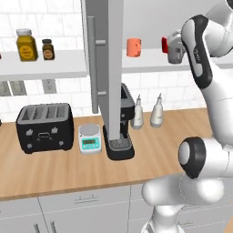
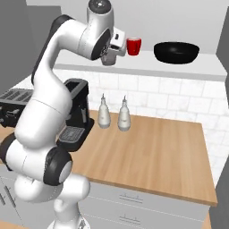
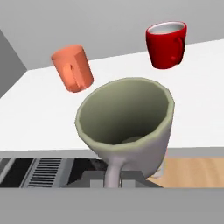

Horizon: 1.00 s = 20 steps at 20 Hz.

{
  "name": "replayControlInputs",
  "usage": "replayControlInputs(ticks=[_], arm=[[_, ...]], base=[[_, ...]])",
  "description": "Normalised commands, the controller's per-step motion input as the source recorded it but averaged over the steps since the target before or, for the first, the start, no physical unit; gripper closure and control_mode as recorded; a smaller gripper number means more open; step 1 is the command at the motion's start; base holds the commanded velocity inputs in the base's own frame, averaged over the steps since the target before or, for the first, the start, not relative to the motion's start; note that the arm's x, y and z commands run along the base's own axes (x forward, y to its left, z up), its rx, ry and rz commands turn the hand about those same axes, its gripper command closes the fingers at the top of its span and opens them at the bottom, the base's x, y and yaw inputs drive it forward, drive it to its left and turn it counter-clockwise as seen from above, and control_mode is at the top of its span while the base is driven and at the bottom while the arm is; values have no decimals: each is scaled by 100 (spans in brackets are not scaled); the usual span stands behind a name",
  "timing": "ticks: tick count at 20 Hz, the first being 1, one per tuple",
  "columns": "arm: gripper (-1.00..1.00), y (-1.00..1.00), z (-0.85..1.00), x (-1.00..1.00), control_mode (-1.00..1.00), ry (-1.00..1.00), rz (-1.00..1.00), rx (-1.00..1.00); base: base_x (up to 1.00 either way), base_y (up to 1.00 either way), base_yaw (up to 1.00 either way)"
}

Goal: Gather all objects into one cabinet and sort the glasses and bowls to opposite sides.

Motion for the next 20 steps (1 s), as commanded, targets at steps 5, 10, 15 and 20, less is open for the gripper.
replayControlInputs(ticks=[5, 10, 15, 20], arm=[[100, 0, 0, 100, -100, 2, 0, -1], [100, 0, -7, 96, -100, 2, 0, 0], [100, 0, -22, 88, -100, 7, 0, 6], [100, 0, -14, 80, -100, 6, 1, 10]], base=[[0, 0, 0], [0, 0, 0], [0, 0, 0], [0, 0, 0]])
